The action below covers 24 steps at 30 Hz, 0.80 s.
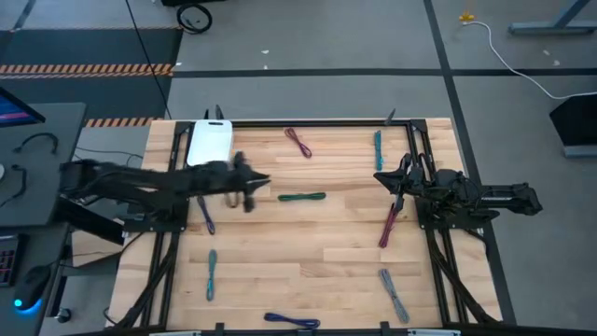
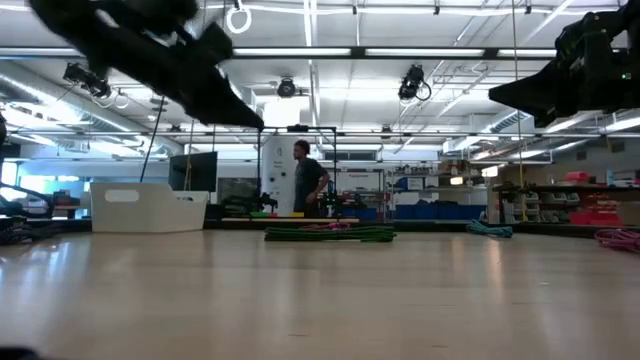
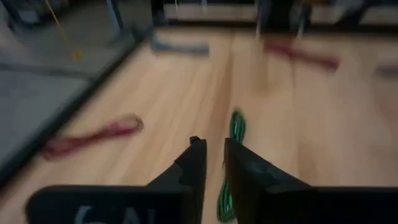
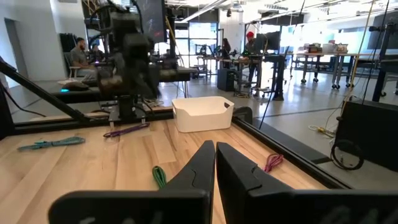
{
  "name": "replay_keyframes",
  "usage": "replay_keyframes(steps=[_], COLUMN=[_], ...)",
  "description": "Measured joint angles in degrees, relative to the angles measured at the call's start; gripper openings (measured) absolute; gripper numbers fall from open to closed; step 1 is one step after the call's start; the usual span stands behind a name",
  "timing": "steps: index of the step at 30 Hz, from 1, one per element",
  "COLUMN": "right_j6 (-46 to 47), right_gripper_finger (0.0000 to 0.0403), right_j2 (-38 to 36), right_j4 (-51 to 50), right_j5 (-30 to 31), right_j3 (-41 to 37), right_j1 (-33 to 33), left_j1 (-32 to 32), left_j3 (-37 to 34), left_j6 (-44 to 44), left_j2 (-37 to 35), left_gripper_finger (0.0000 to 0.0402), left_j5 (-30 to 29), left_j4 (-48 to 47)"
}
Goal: Pick and place USB-C Cables
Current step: Put the green charger cable into the white bin
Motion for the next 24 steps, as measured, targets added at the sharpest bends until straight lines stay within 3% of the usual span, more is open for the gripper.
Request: replay_keyframes(steps=[10, 12, 14, 19, 24], right_j6=[0.0, 0.0, 0.0, 0.0, 0.0], right_gripper_finger=[0.0023, 0.0022, 0.0023, 0.0023, 0.0023], right_j2=[0.0, 0.0, 0.0, 0.0, 0.0], right_j4=[0.0, 0.0, 0.0, 0.0, 0.0], right_j5=[0.0, 0.0, 0.0, 0.0, 0.0], right_j3=[0.0, 0.0, 0.0, 0.0, 0.0], right_j1=[0.0, 0.0, 0.0, 0.0, 0.0], left_j1=[2.8, 2.3, 1.5, 0.3, 0.7], left_j3=[16.5, 19.1, 21.5, 26.2, 27.7], left_j6=[5.5, 5.8, 5.2, 4.0, 1.6], left_j2=[32.8, 37.2, 41.0, 46.1, 47.1], left_gripper_finger=[0.0214, 0.0237, 0.0253, 0.0247, 0.0176], left_j5=[20.1, 20.3, 16.4, 10.6, 9.9], left_j4=[-0.3, -0.3, -0.1, 0.5, 0.4])
